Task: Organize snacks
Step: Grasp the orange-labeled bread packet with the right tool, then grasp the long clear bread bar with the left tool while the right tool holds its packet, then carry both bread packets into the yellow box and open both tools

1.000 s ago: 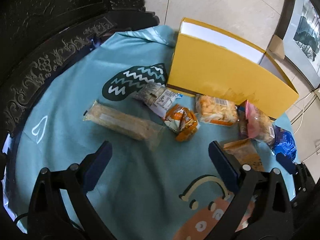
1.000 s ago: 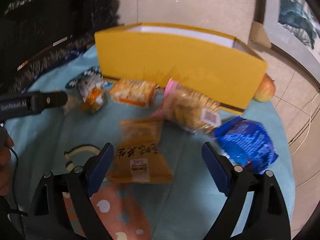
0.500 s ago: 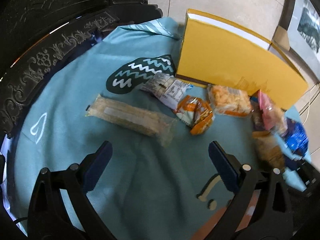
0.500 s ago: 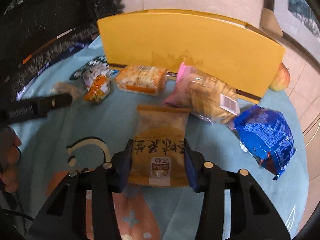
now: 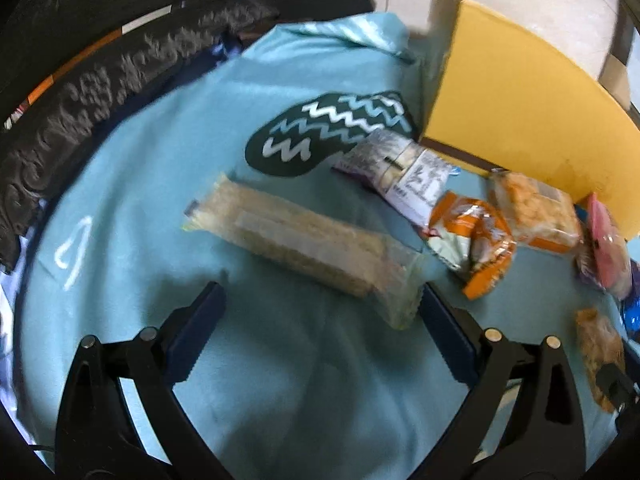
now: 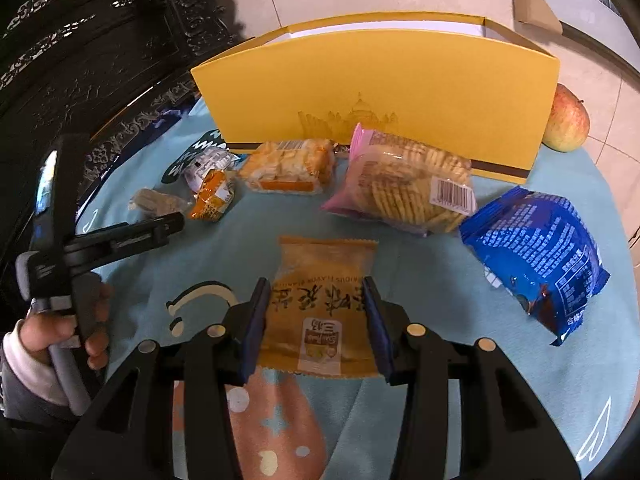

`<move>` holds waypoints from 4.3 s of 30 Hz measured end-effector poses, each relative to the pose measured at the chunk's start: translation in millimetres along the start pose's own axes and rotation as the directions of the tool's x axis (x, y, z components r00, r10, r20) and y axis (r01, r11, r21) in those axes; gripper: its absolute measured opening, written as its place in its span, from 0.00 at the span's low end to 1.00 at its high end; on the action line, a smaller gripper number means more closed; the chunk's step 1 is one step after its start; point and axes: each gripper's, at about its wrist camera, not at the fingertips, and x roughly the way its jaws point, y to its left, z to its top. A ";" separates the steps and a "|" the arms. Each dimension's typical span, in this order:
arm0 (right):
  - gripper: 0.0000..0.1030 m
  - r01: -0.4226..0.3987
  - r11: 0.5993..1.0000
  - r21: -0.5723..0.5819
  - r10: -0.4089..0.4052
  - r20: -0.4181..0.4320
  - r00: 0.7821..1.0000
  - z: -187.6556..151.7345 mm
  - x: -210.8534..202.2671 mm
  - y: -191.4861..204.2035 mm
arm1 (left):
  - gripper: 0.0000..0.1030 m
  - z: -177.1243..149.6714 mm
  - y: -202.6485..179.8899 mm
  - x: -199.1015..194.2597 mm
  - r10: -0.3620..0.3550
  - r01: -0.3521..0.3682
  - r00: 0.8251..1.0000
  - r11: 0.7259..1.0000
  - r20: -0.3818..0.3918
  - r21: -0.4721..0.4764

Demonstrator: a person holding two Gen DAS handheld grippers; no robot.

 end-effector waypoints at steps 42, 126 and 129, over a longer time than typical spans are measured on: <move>0.45 -0.083 0.997 0.004 0.083 -0.028 0.996 -1.0 -7.4 3.9 | 0.15 -4.7 30.6 -49.5 -0.069 0.057 0.995 0.987 -0.076 -0.150; 0.75 0.080 0.987 0.141 -0.130 0.384 0.914 135.5 -67.3 -84.0 | 0.96 129.0 -145.3 -100.3 -0.204 0.149 0.960 0.951 0.191 0.270; 0.90 0.043 0.977 0.209 -0.120 0.372 0.921 119.2 -79.1 -92.3 | 0.96 119.1 -134.9 -106.5 -0.201 0.150 0.963 0.954 0.181 0.260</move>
